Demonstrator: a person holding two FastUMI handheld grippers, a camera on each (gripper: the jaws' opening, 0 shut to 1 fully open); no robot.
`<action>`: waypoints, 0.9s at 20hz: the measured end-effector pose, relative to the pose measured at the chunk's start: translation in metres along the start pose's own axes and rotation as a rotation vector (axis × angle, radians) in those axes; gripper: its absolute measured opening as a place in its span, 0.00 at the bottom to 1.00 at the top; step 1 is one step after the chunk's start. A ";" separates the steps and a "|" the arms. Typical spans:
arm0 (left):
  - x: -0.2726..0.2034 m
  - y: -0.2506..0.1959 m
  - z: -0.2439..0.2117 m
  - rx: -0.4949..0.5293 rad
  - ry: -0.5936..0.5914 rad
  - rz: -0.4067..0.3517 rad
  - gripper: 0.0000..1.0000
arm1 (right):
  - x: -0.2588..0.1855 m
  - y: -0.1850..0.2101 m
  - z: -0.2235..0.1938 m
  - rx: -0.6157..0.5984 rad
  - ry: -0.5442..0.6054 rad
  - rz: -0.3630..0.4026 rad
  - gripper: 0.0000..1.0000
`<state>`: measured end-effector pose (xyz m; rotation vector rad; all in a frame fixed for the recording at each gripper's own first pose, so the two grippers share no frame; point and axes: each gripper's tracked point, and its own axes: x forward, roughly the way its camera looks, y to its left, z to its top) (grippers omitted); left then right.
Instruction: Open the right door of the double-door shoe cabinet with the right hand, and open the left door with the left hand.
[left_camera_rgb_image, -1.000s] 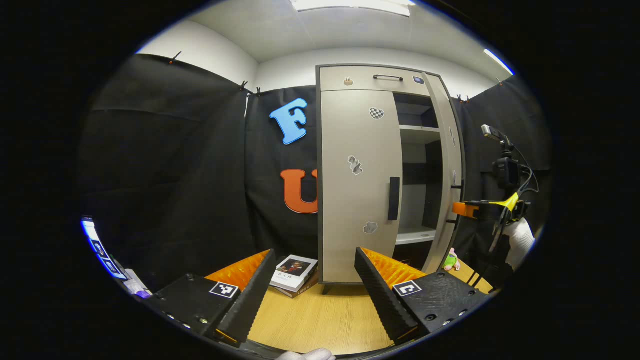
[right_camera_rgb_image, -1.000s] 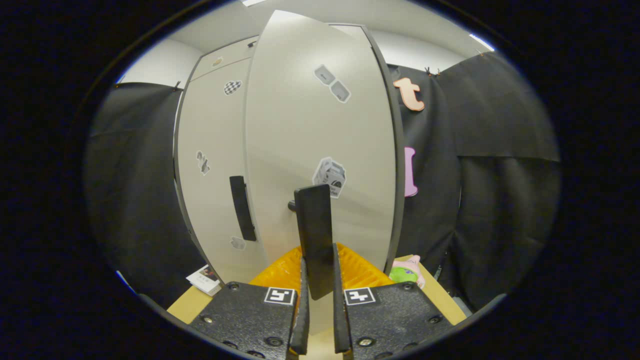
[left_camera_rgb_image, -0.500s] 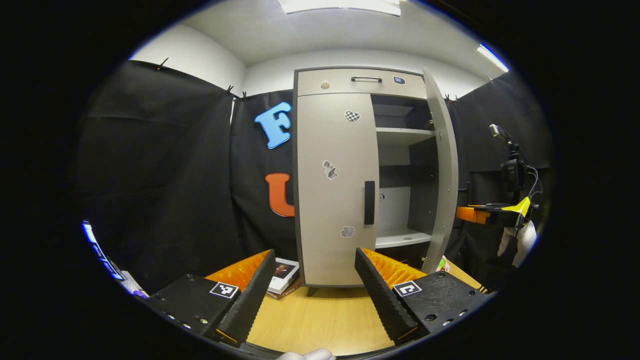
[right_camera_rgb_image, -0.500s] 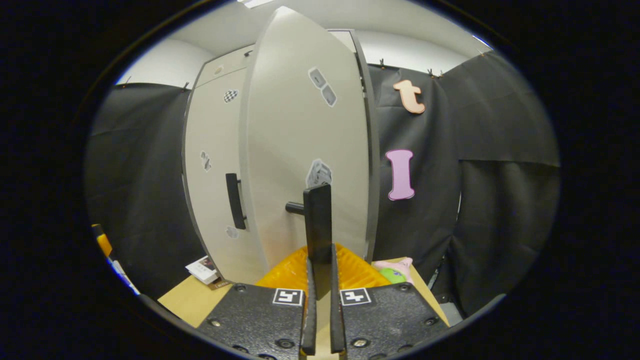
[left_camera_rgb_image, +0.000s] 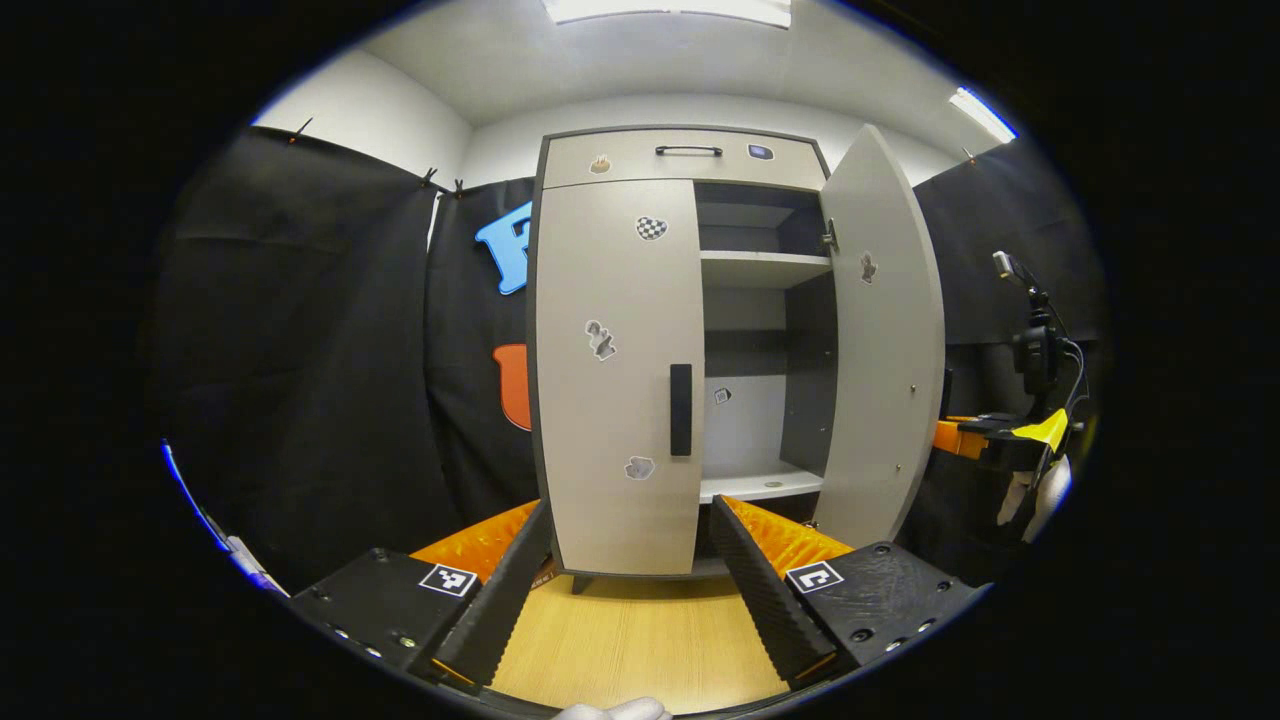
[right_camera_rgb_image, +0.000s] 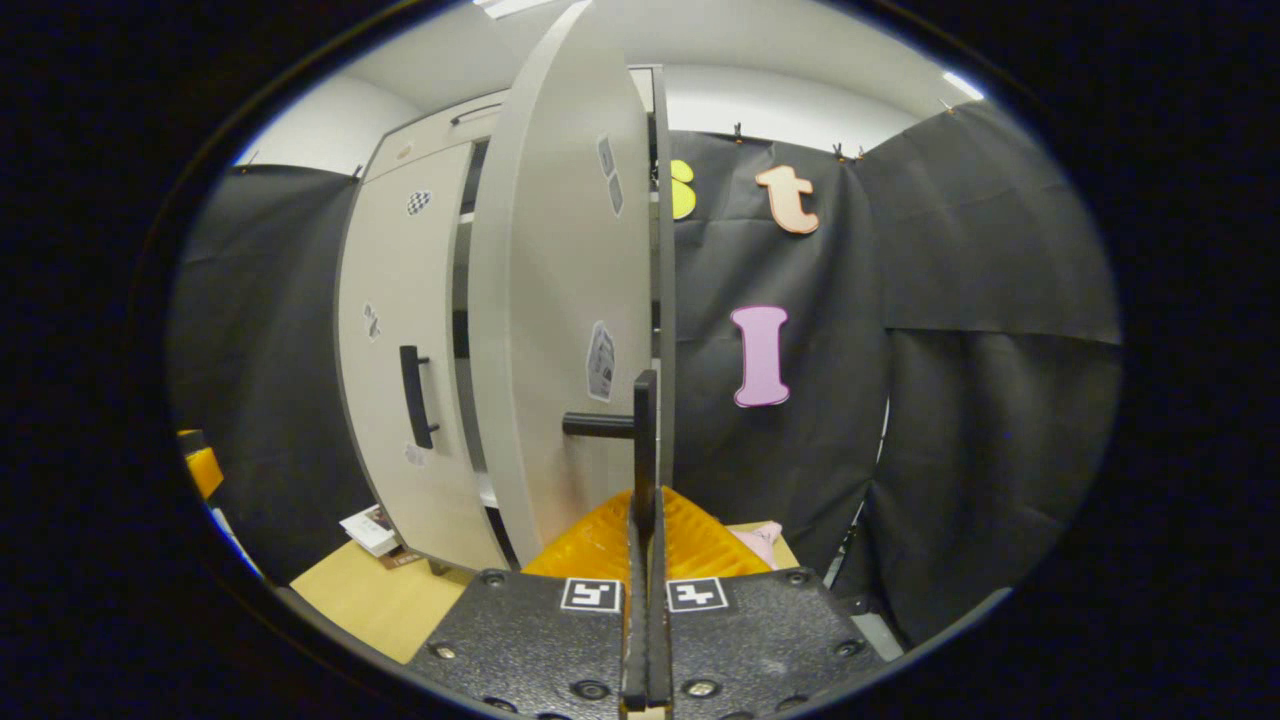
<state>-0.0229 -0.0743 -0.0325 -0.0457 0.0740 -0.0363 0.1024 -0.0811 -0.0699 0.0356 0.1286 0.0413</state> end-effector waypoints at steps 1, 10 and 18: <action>0.001 -0.005 0.002 0.003 -0.004 -0.004 0.97 | 0.001 -0.011 0.000 0.008 0.000 -0.008 0.04; -0.004 -0.013 0.006 -0.013 -0.009 0.027 0.96 | 0.002 -0.024 0.000 0.048 0.009 0.044 0.04; -0.006 -0.002 0.007 -0.008 -0.013 0.032 0.96 | -0.014 -0.029 0.005 0.031 -0.010 -0.028 0.07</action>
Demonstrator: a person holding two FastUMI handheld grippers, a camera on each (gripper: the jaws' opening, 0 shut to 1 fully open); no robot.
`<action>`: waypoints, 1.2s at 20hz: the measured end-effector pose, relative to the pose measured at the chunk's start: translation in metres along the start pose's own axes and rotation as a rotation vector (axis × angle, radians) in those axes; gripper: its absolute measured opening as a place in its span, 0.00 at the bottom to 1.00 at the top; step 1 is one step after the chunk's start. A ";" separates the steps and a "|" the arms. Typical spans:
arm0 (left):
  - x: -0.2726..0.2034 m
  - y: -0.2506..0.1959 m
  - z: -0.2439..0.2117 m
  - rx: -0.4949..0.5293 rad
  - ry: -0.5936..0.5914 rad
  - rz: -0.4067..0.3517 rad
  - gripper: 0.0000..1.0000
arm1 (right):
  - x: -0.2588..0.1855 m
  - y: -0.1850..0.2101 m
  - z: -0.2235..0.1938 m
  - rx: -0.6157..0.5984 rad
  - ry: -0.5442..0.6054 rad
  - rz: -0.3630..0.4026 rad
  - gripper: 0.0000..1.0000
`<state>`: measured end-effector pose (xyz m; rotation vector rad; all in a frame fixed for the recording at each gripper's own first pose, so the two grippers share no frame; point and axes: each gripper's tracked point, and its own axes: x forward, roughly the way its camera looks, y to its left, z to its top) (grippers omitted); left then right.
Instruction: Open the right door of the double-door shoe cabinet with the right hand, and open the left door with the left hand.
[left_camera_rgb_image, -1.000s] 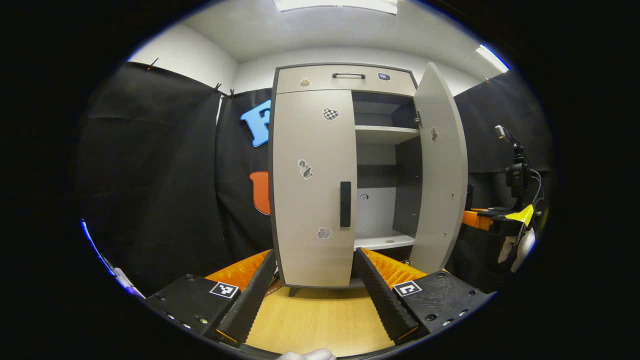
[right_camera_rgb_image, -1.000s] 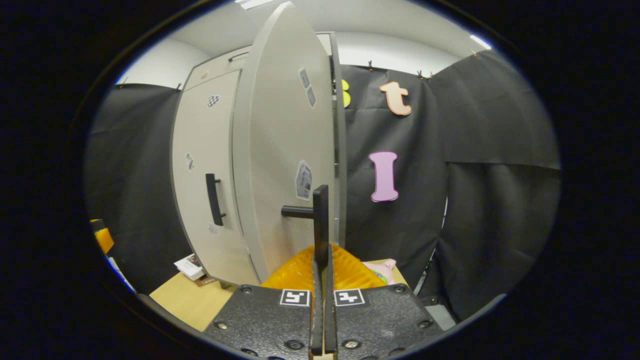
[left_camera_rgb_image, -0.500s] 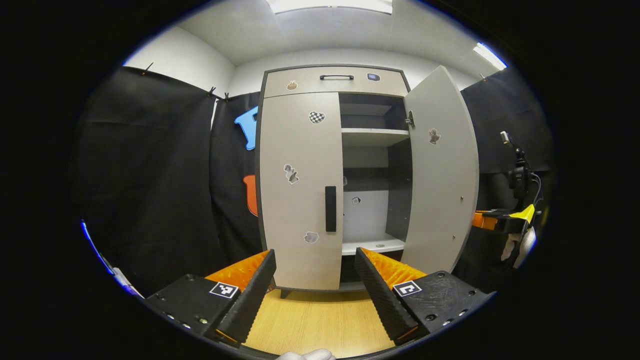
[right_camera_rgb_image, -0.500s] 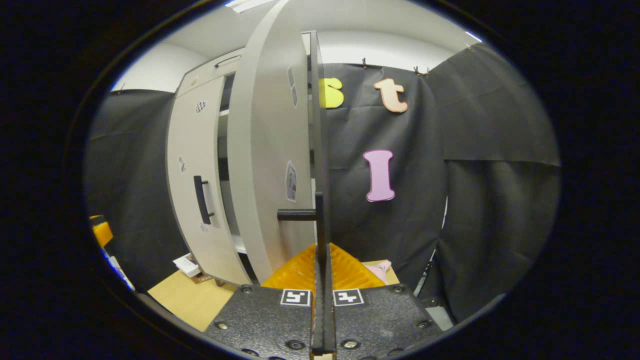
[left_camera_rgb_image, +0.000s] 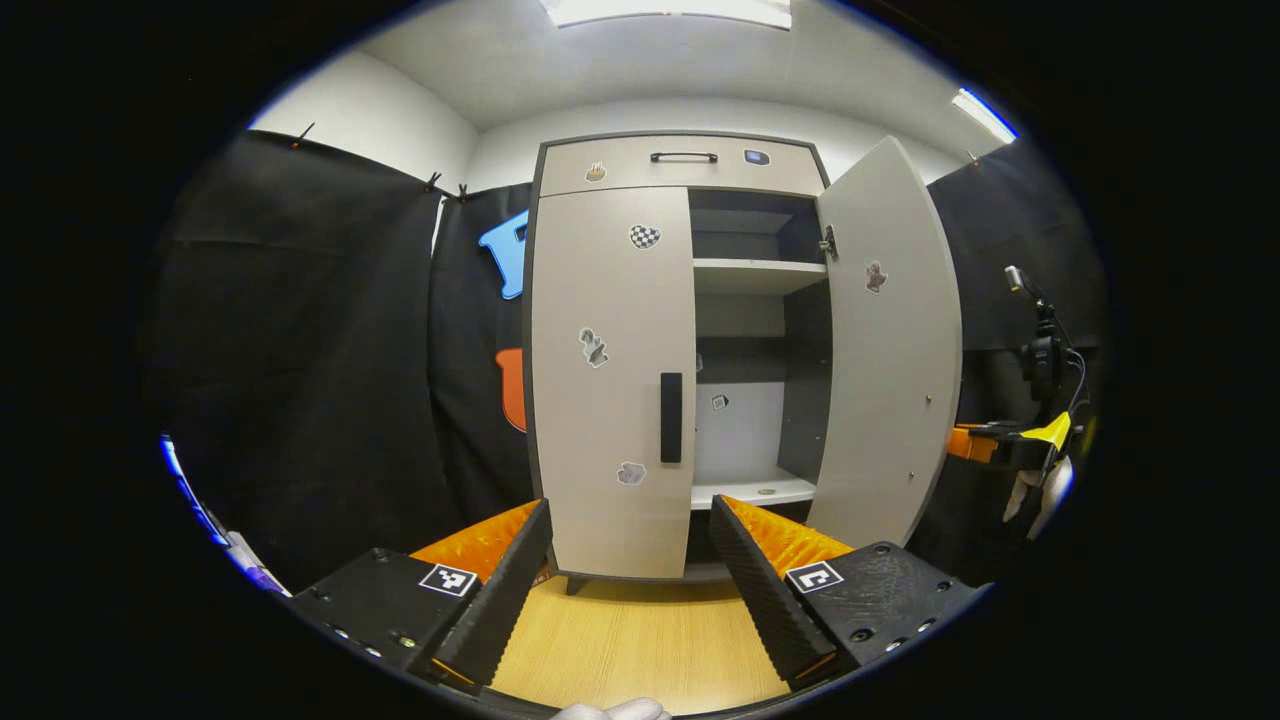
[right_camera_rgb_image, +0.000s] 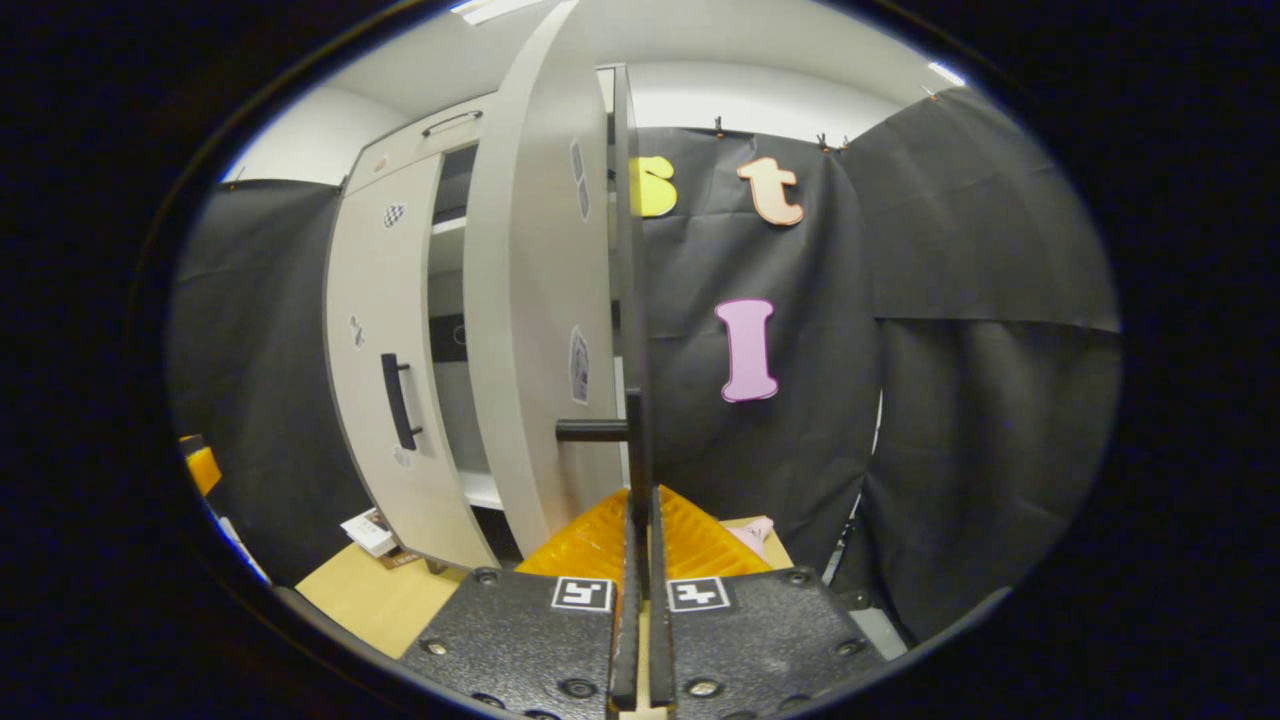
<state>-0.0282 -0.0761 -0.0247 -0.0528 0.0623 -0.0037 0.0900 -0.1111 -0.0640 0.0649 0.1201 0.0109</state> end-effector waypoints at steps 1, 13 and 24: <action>0.001 0.002 -0.001 -0.001 0.000 -0.004 0.96 | -0.007 -0.007 0.004 -0.015 -0.011 -0.027 0.15; 0.045 0.032 -0.014 0.002 -0.004 -0.044 0.96 | -0.096 0.029 0.025 -0.041 -0.098 -0.108 1.00; 0.131 0.015 0.001 0.047 -0.070 -0.098 0.96 | -0.129 0.114 0.022 -0.025 -0.089 -0.008 1.00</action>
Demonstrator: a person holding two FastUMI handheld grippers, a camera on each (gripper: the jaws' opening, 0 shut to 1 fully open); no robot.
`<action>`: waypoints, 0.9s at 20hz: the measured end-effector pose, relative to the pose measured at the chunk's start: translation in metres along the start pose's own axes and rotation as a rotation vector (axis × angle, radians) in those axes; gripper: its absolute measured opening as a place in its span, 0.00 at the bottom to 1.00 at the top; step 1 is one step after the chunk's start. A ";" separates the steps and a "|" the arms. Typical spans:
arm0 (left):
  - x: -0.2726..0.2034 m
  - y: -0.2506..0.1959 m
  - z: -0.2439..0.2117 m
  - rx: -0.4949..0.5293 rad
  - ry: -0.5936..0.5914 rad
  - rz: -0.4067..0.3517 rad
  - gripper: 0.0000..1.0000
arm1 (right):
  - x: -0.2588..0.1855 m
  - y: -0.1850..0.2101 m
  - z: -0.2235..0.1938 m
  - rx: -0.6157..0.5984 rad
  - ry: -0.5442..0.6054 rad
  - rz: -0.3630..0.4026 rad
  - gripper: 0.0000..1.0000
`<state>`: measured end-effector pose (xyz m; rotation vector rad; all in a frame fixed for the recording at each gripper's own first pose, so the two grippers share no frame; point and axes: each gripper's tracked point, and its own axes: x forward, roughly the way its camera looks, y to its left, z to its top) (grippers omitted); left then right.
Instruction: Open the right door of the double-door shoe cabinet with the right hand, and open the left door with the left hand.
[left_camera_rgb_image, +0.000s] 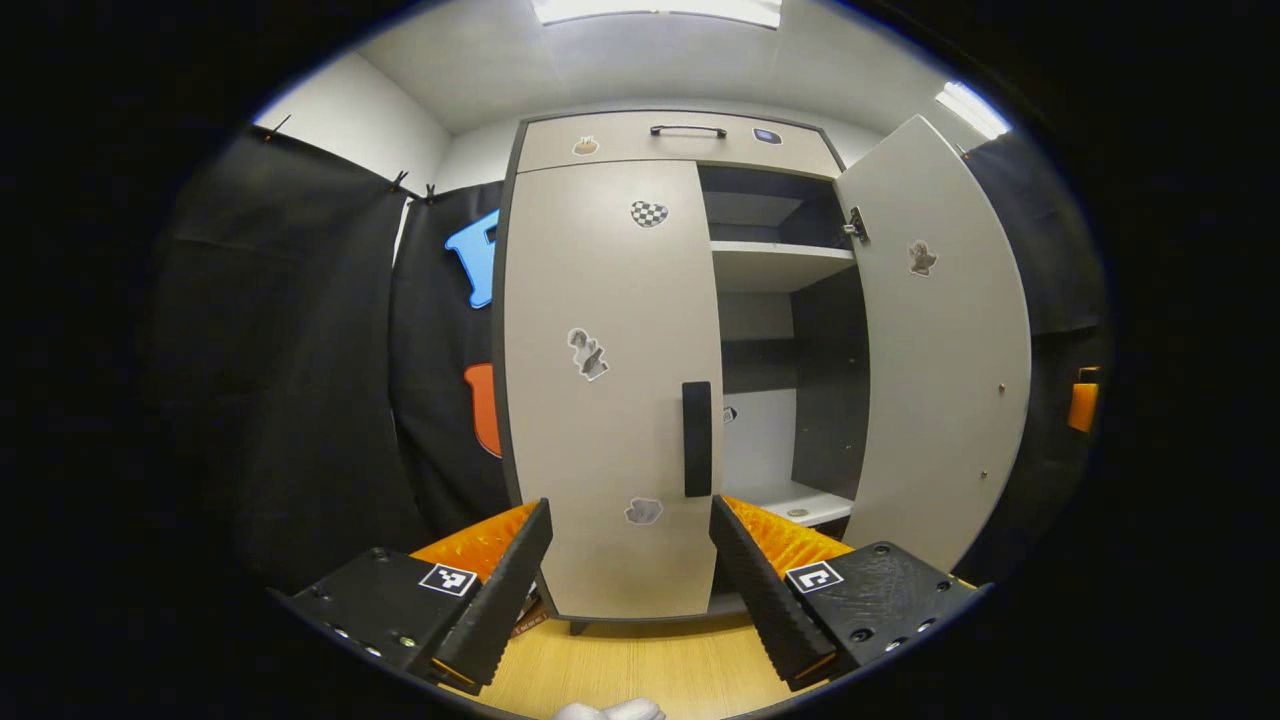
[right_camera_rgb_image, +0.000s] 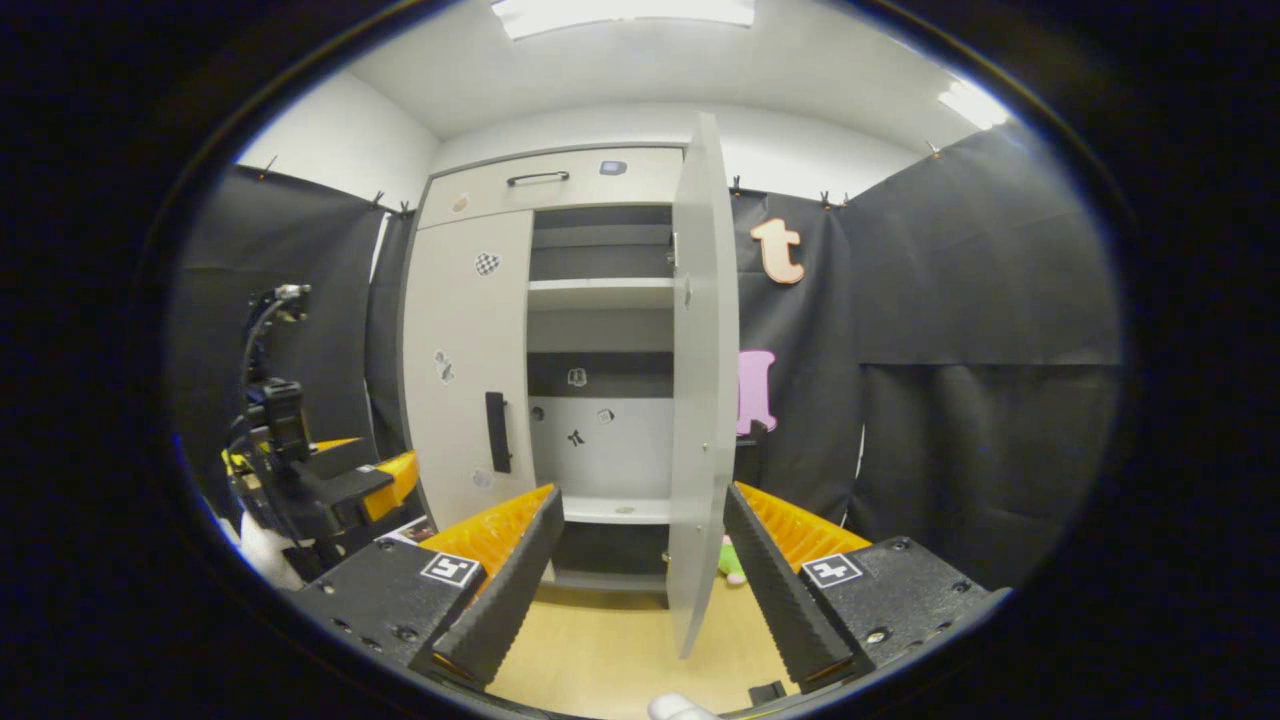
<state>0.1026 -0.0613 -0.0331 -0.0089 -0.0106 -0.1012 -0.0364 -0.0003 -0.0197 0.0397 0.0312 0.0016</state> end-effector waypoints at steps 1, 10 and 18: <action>0.013 -0.006 -0.001 -0.005 0.000 -0.010 0.96 | -0.002 0.005 0.000 0.000 0.001 0.005 1.00; 0.125 -0.051 -0.019 -0.029 0.042 -0.046 0.96 | -0.001 0.015 -0.002 -0.025 0.031 -0.024 1.00; 0.177 -0.054 -0.024 -0.062 0.055 -0.035 0.93 | 0.010 0.009 -0.001 -0.053 0.049 -0.050 1.00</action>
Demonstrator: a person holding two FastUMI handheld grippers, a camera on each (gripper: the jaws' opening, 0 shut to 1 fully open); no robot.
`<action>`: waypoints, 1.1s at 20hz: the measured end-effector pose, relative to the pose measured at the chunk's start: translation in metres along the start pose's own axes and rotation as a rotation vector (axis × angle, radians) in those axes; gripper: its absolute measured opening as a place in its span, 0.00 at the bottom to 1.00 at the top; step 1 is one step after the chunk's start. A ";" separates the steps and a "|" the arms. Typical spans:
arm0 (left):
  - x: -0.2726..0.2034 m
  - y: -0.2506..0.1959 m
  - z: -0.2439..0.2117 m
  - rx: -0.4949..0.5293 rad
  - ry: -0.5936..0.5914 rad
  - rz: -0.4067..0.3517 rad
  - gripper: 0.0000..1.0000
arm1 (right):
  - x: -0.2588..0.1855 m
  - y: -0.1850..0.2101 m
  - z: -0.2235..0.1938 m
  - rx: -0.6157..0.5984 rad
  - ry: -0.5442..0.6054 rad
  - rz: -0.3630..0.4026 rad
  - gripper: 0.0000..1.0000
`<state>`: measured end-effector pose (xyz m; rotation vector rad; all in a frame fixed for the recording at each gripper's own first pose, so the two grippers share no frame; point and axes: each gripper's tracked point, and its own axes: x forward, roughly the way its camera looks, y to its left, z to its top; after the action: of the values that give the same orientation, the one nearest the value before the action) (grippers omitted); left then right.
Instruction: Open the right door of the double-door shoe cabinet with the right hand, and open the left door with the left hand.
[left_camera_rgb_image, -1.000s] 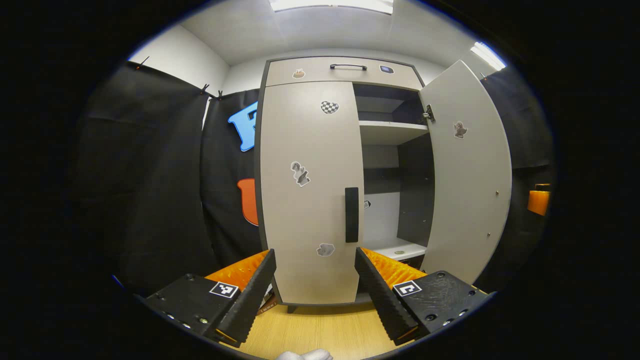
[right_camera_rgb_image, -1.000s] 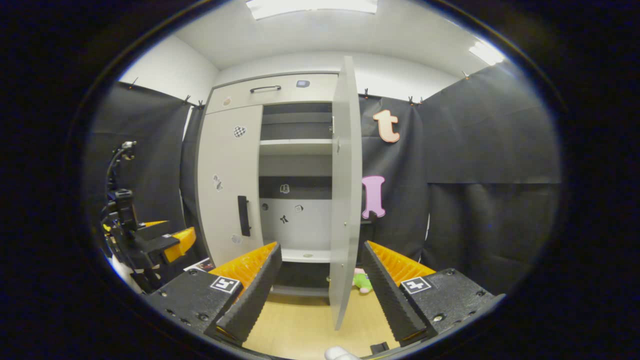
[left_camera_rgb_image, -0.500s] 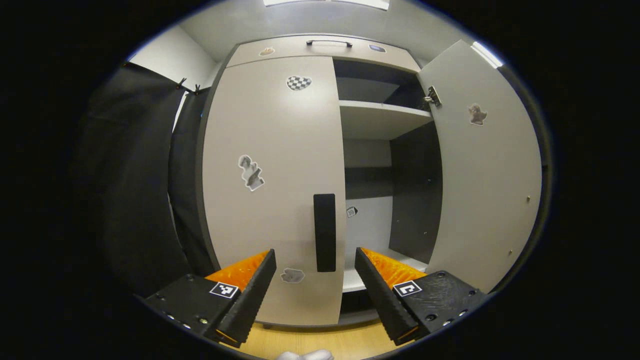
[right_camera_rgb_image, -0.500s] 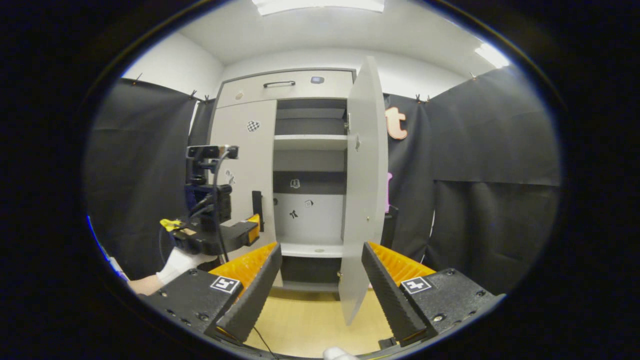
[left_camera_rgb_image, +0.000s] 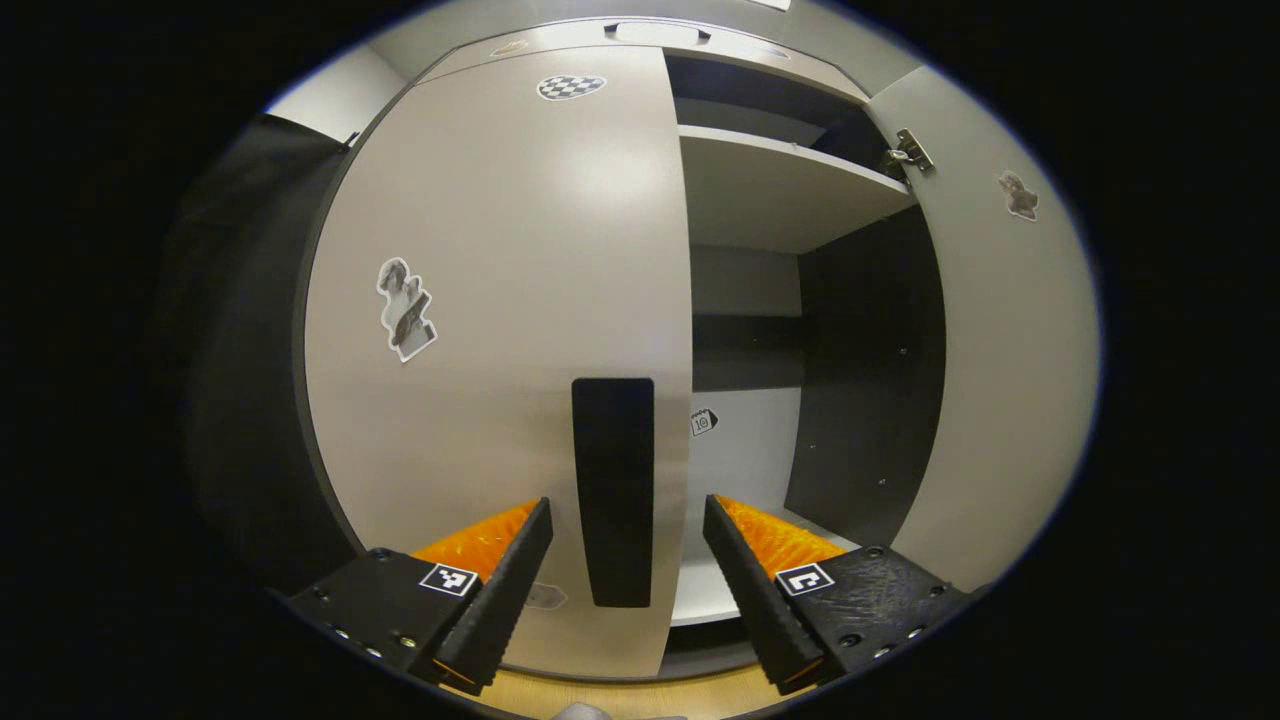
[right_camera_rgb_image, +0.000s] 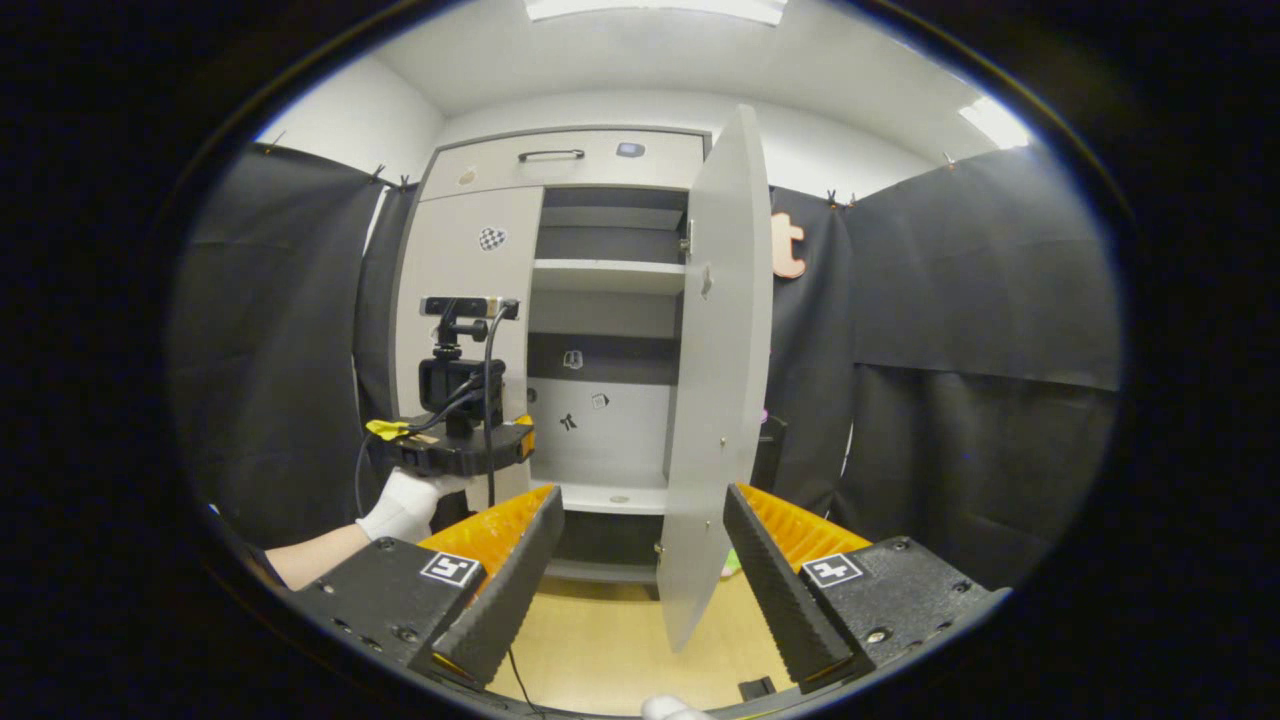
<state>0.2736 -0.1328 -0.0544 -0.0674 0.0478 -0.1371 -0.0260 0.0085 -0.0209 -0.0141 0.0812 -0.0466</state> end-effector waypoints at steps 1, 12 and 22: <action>0.002 -0.001 0.000 -0.006 0.002 -0.012 0.85 | 0.002 0.002 -0.001 -0.003 0.001 0.003 1.00; 0.003 0.004 -0.003 0.023 0.001 0.003 0.29 | 0.006 0.003 -0.003 0.004 0.007 0.024 1.00; -0.010 0.004 -0.003 0.015 0.010 -0.034 0.22 | 0.008 -0.004 -0.002 0.006 0.003 0.040 1.00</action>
<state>0.2643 -0.1280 -0.0570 -0.0522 0.0560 -0.1715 -0.0185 0.0039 -0.0235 -0.0067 0.0842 -0.0070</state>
